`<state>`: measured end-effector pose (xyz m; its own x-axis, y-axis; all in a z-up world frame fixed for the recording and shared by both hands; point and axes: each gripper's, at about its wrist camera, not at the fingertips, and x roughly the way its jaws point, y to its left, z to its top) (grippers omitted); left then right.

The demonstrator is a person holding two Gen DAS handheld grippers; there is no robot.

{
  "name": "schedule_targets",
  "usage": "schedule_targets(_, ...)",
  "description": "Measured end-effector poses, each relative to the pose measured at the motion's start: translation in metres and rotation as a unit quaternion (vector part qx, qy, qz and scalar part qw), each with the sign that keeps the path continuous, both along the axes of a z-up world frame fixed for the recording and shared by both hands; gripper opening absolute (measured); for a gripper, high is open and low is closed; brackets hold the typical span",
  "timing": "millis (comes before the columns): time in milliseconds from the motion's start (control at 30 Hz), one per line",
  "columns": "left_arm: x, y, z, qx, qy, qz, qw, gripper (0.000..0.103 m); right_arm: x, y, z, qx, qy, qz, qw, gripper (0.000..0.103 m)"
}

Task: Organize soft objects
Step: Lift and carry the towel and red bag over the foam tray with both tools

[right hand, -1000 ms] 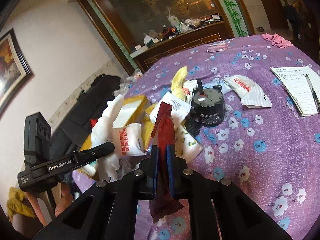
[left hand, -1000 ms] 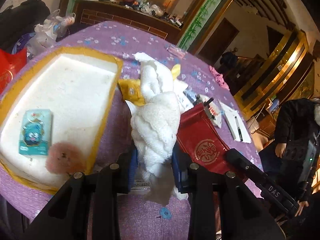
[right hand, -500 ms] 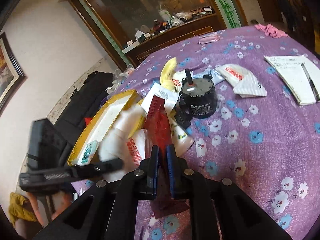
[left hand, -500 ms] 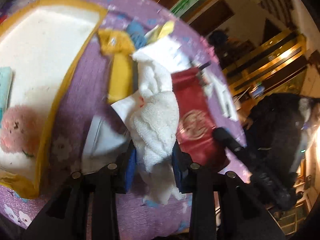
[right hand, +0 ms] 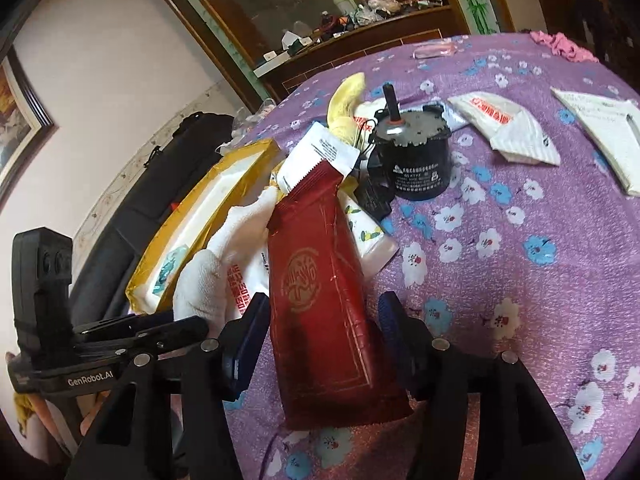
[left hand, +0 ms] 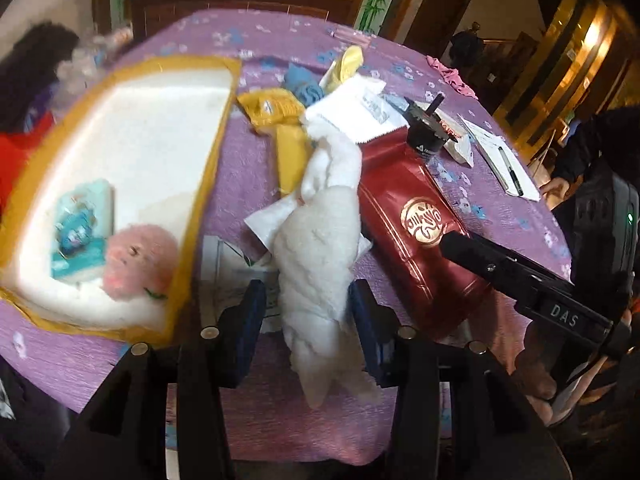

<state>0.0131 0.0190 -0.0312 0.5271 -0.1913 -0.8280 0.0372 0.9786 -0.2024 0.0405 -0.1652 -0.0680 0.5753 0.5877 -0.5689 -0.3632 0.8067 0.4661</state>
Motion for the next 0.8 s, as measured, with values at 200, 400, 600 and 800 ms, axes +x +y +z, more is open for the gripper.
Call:
schedule_targets(200, 0.002, -0.004, -0.002, 0.02, -0.027, 0.006, 0.9994, 0.042, 0.003, 0.002, -0.001, -0.004, 0.001, 0.001, 1.0, 0.058)
schedule_targets(400, 0.011, -0.008, -0.008, 0.02, -0.033, 0.011, 0.9992, 0.039, 0.006, 0.01, -0.005, -0.031, -0.002, 0.001, 1.0, 0.03)
schedule_targets(600, -0.001, 0.005, 0.005, -0.044, -0.073, 0.021, 0.9962, 0.037, -0.013, 0.008, 0.008, -0.043, -0.04, -0.004, 0.998, 0.014)
schedule_targets(800, -0.011, 0.021, 0.022, -0.117, -0.107, 0.026, 0.987, 0.037, -0.031, -0.016, 0.025, 0.014, -0.078, -0.032, 0.996, 0.013)
